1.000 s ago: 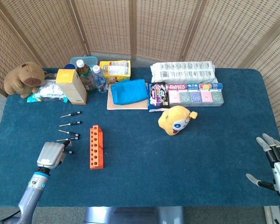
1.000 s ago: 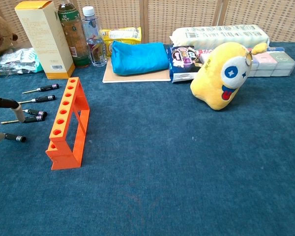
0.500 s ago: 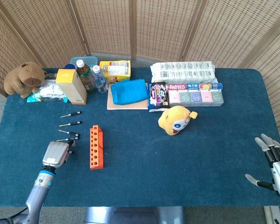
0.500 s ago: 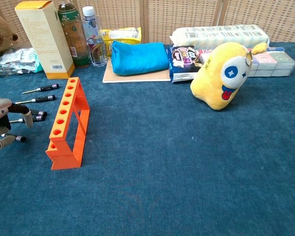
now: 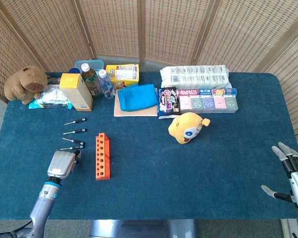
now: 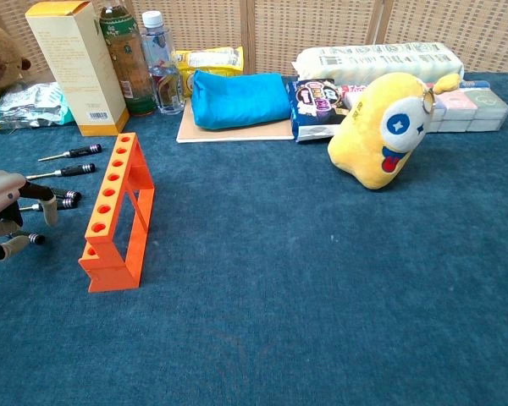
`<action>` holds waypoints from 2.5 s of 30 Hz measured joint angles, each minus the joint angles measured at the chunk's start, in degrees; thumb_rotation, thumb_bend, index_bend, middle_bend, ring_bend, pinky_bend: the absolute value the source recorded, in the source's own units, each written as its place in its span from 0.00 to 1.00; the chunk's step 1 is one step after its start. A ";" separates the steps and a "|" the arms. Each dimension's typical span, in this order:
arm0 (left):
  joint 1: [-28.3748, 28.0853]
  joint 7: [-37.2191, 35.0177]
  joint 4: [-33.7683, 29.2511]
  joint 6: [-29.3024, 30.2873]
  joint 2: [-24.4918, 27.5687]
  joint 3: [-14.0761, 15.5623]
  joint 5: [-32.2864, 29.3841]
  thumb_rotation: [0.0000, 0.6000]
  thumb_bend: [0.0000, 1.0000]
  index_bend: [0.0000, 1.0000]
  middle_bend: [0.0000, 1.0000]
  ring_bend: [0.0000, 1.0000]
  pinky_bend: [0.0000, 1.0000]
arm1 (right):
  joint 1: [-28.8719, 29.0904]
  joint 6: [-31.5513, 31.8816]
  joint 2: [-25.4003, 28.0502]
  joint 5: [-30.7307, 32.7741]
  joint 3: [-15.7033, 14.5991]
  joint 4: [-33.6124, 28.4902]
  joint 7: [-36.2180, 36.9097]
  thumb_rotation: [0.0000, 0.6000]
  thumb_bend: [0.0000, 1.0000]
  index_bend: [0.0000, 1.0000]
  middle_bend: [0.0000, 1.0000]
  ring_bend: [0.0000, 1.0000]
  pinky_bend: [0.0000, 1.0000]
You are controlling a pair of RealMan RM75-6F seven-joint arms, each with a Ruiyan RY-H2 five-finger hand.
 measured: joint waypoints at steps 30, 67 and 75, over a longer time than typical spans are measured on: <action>-0.15 1.78 3.07 0.86 -2.82 0.54 -0.99 1.00 0.41 0.47 1.00 1.00 1.00 | 0.11 -0.26 0.63 0.09 -0.15 -0.27 1.22 1.00 0.02 0.02 0.00 0.00 0.06; 2.00 1.23 -9.51 5.46 5.86 1.47 0.73 1.00 0.42 0.59 1.00 1.00 1.00 | 0.39 -0.91 1.15 -0.62 -0.79 -0.55 2.33 1.00 0.02 0.02 0.00 0.01 0.08; 3.50 -5.85 -16.30 6.65 13.18 2.29 3.16 1.00 0.42 0.59 1.00 1.00 1.00 | 0.57 -1.53 0.80 -0.65 -0.98 -0.79 1.15 1.00 0.02 0.02 0.00 0.01 0.08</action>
